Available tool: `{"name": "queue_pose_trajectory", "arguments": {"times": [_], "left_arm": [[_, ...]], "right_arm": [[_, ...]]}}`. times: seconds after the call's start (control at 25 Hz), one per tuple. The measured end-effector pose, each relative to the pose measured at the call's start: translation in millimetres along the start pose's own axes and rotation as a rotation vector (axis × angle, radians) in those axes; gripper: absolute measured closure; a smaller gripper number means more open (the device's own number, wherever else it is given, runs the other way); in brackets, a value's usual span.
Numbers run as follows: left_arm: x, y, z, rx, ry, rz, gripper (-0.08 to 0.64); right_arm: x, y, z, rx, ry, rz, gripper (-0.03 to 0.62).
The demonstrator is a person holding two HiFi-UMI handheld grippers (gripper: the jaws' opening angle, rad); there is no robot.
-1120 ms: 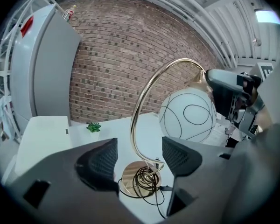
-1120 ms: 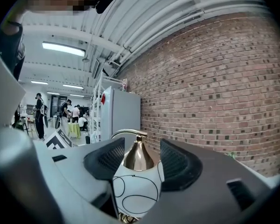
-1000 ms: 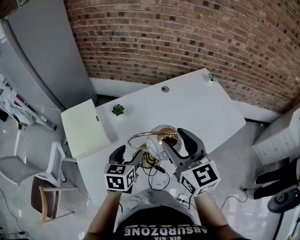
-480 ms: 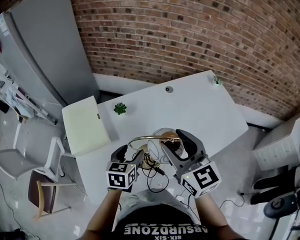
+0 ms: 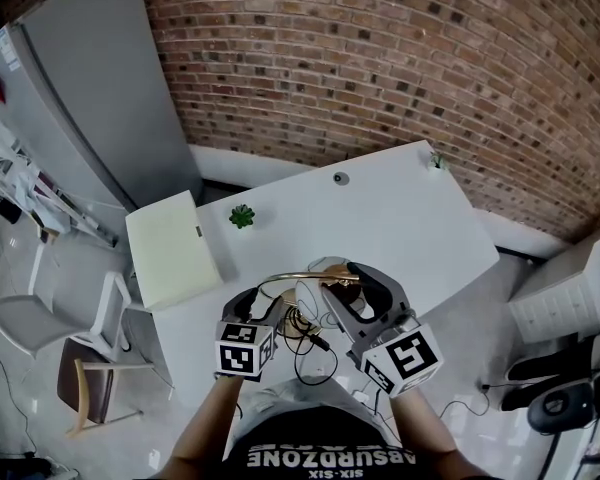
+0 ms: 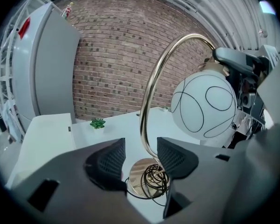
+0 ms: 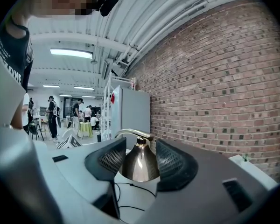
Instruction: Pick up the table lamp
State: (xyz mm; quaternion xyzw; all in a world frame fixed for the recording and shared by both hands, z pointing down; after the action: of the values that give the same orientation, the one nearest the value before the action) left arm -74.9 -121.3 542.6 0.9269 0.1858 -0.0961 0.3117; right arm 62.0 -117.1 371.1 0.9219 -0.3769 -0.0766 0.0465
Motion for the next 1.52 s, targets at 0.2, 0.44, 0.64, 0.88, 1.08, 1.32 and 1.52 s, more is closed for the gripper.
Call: {"name": "queue_pose_trajectory", "arguments": {"times": [0.2,0.44,0.64,0.88,1.08,1.32,1.52], "left_arm": [[1,-2,1,0.008,0.023,0.013,0.42],[9,4,1,0.012,0.03,0.005,0.474],[10,4,0,0.019,-0.001,-0.007,0.489],[7,1,1,0.027,-0.033,-0.023,0.497],[6,0,0,0.037,-0.085,-0.042,0.506],[7,0,0,0.029,-0.107,-0.036,0.509],[7,0,2,-0.007,-0.107,-0.027,0.509]], "right_arm": [[1,0,0,0.005,0.015,-0.008,0.399],[4,-1,-2,0.009,0.021,-0.008,0.4],[5,-2,-3,0.026,0.039,-0.012,0.402],[2,-3,-1,0.031,0.046,-0.01,0.403],[1,-3,0,0.028,0.054,0.004,0.409],[2,-4,2,0.026,0.059,-0.003,0.419],[-1,-5,5,0.005,0.001,-0.018,0.439]]}}
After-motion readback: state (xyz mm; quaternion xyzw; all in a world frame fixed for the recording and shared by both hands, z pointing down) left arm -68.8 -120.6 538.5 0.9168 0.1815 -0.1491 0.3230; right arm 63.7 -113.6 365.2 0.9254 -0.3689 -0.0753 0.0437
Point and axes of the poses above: the fingertips, and each gripper's own axes: y forward along the fingers, x to its right, z out of its top, the point moved 3 cm from there along -y, backward along the fingers, and after that the axes turned 6 degrees about -y, right-handed, at the moved point
